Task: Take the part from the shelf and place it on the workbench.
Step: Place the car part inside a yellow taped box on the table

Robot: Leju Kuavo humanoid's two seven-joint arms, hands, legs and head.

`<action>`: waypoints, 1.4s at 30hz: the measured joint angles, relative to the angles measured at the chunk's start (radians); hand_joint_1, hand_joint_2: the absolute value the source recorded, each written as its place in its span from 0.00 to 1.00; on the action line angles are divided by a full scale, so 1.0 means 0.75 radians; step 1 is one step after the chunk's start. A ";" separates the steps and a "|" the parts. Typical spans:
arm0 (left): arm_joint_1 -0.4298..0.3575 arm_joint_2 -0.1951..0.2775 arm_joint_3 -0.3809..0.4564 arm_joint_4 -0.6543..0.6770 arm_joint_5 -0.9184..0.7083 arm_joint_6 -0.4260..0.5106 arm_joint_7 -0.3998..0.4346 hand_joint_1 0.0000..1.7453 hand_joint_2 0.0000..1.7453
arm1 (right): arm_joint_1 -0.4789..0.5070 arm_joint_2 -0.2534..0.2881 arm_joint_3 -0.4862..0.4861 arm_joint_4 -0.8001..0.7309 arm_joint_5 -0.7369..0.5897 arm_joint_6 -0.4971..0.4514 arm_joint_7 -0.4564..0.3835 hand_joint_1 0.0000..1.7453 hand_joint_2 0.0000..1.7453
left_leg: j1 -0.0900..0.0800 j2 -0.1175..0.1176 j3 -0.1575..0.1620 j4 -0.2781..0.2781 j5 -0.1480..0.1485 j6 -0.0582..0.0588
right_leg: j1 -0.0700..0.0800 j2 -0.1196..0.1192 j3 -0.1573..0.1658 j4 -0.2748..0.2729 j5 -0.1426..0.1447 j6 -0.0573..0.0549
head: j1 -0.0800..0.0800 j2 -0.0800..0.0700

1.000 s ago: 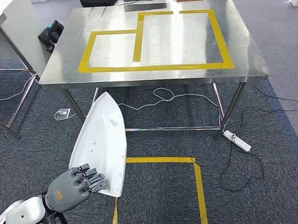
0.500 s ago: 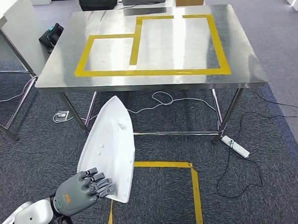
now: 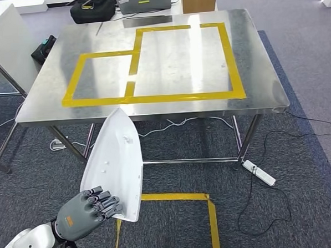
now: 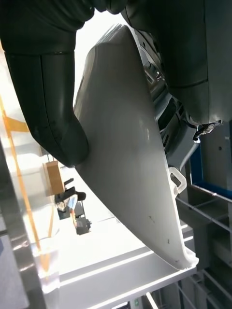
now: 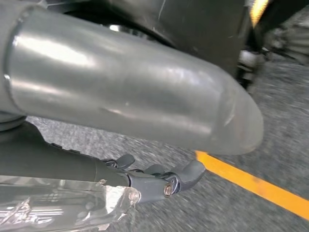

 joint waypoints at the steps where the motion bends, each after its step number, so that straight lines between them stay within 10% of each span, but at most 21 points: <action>1: 0.004 0.001 0.000 0.002 0.002 -0.001 0.002 1.00 1.00 | 0.002 0.001 0.000 0.001 0.000 0.000 -0.001 0.00 0.00 | -0.019 -0.001 0.000 -0.095 0.134 0.023 | 0.006 0.005 0.035 -0.019 -0.018 0.001 | 0.000 0.000; 3: 0.017 0.005 0.003 0.006 0.004 -0.005 0.005 1.00 1.00 | 0.005 0.002 0.001 0.004 -0.002 0.000 -0.001 0.00 0.00 | -0.041 -0.011 0.015 -0.232 0.344 0.044 | 0.021 0.013 0.095 -0.046 -0.062 0.006 | -0.001 -0.001; 4: 0.019 0.006 0.006 0.007 0.005 -0.006 0.008 1.00 1.00 | 0.002 0.001 0.002 0.004 -0.002 0.000 -0.001 0.00 0.00 | -0.042 -0.015 0.029 -0.250 0.352 0.040 | 0.031 0.017 0.118 -0.035 -0.067 0.009 | 0.000 -0.001; 6: 0.012 0.004 0.012 0.008 0.008 -0.008 0.012 1.00 1.00 | -0.009 0.000 0.004 0.003 -0.002 -0.001 -0.002 0.00 0.00 | -0.031 -0.021 0.067 -0.230 0.305 0.030 | 0.038 0.006 0.087 0.092 -0.024 0.017 | 0.007 -0.001; 8: 0.006 0.001 0.018 0.008 0.012 -0.008 0.016 1.00 1.00 | -0.024 -0.001 0.005 0.002 -0.003 -0.002 -0.002 0.00 0.00 | -0.030 -0.019 0.113 -0.224 0.260 0.040 | 0.042 -0.020 -0.048 0.315 0.006 0.029 | 0.010 -0.001; 10: 0.008 0.000 0.022 0.010 0.015 -0.008 0.017 1.00 1.00 | -0.027 -0.001 0.007 0.002 -0.003 -0.002 -0.002 0.00 0.00 | -0.037 -0.018 0.164 -0.224 0.214 0.056 | 0.052 -0.037 -0.191 0.451 -0.085 0.028 | 0.013 0.000; 13: 0.012 -0.002 0.025 0.010 0.017 -0.008 0.017 1.00 1.00 | -0.020 -0.001 0.010 0.002 -0.003 -0.002 0.000 0.00 0.00 | -0.059 -0.025 0.254 -0.224 0.143 0.080 | 0.077 -0.036 -0.330 0.437 -0.268 -0.012 | 0.024 0.000; 14: 0.013 -0.002 0.025 0.011 0.017 -0.008 0.017 1.00 1.00 | -0.019 -0.001 0.010 0.002 -0.003 -0.002 0.000 0.00 0.00 | -0.070 -0.027 0.290 -0.226 0.119 0.087 | 0.092 -0.035 -0.357 0.389 -0.251 -0.037 | 0.026 0.000; 18: 0.015 -0.011 0.024 0.020 0.020 -0.008 0.017 1.00 1.00 | -0.012 -0.010 0.011 0.002 -0.004 -0.003 0.001 0.00 0.00 | -0.083 -0.041 0.394 -0.226 0.037 0.093 | 0.131 0.015 -0.395 0.164 0.153 -0.134 | 0.003 0.000; 22: 0.014 -0.014 0.029 0.023 0.038 -0.003 0.011 1.00 1.00 | -0.019 -0.007 0.013 0.000 -0.005 -0.006 0.003 0.00 0.00 | -0.078 -0.050 0.415 -0.165 0.000 0.066 | 0.105 0.004 -0.333 0.083 0.220 -0.122 | 0.017 0.000; 27: 0.009 -0.017 0.034 0.029 0.060 -0.037 0.017 1.00 1.00 | -0.028 -0.008 0.016 -0.002 -0.012 -0.005 0.000 0.00 0.00 | -0.004 -0.020 0.257 0.099 -0.165 -0.029 | 0.046 -0.011 -0.313 0.079 0.220 -0.075 | 0.013 0.000; 31: -0.001 -0.024 0.033 0.043 0.078 -0.087 0.021 1.00 1.00 | -0.025 -0.009 0.016 -0.002 -0.014 -0.005 0.000 0.00 0.00 | 0.057 -0.015 0.296 -0.122 0.037 -0.121 | -0.007 -0.008 -0.292 0.104 0.180 -0.012 | 0.009 0.000; 33: -0.009 -0.028 0.032 0.053 0.080 -0.104 0.023 1.00 1.00 | -0.029 -0.011 0.017 -0.002 -0.014 -0.004 0.001 0.00 0.00 | 0.060 -0.014 0.310 -0.204 0.067 -0.116 | -0.012 -0.007 -0.293 0.118 0.164 0.016 | -0.003 0.000; 35: -0.013 -0.032 0.032 0.058 0.084 -0.112 0.024 1.00 1.00 | -0.027 -0.011 0.018 -0.002 -0.013 -0.004 0.002 0.00 0.00 | 0.058 -0.012 0.307 -0.204 0.057 -0.077 | -0.009 -0.008 -0.297 0.117 0.152 0.030 | -0.003 0.000; 42: -0.116 -0.072 0.008 0.102 0.090 -0.262 0.037 1.00 1.00 | -0.031 -0.011 0.029 -0.002 -0.005 0.004 0.003 0.00 0.00 | 0.055 -0.023 0.303 -0.203 0.054 -0.051 | -0.007 -0.010 -0.270 0.079 0.172 0.018 | 0.019 0.000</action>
